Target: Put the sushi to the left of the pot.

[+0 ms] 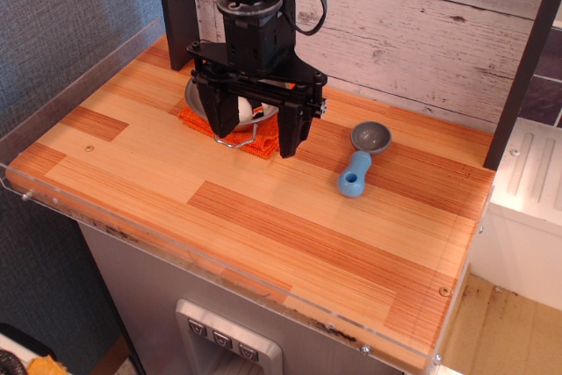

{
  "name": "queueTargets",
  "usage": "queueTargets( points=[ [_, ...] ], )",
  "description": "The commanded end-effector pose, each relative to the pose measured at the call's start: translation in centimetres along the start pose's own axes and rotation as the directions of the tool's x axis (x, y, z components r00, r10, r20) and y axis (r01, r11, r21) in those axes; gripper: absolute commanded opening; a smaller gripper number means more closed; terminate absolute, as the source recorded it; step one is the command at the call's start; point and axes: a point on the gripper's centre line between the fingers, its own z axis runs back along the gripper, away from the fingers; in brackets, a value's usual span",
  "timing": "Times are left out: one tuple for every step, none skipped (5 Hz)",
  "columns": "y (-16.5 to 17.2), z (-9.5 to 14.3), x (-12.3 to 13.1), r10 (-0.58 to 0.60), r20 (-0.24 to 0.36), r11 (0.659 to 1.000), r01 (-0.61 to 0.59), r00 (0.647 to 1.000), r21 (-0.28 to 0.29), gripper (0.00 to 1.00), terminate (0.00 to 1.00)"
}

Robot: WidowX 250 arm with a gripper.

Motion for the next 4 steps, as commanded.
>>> queueTargets(
  points=[
    [0.0,0.0,0.0,0.0,0.0,1.0,0.0,1.0,0.0,1.0,0.0],
    [1.5,0.1,1.5,0.041,0.024,0.999,-0.04,0.999,-0.029,1.0,0.0],
    [3.2,1.0,3.7,0.099,0.062,0.994,-0.096,0.993,-0.046,1.0,0.0],
    [4.5,1.5,5.9,0.118,0.096,0.992,-0.114,0.988,-0.047,1.0,0.0]
  ],
)
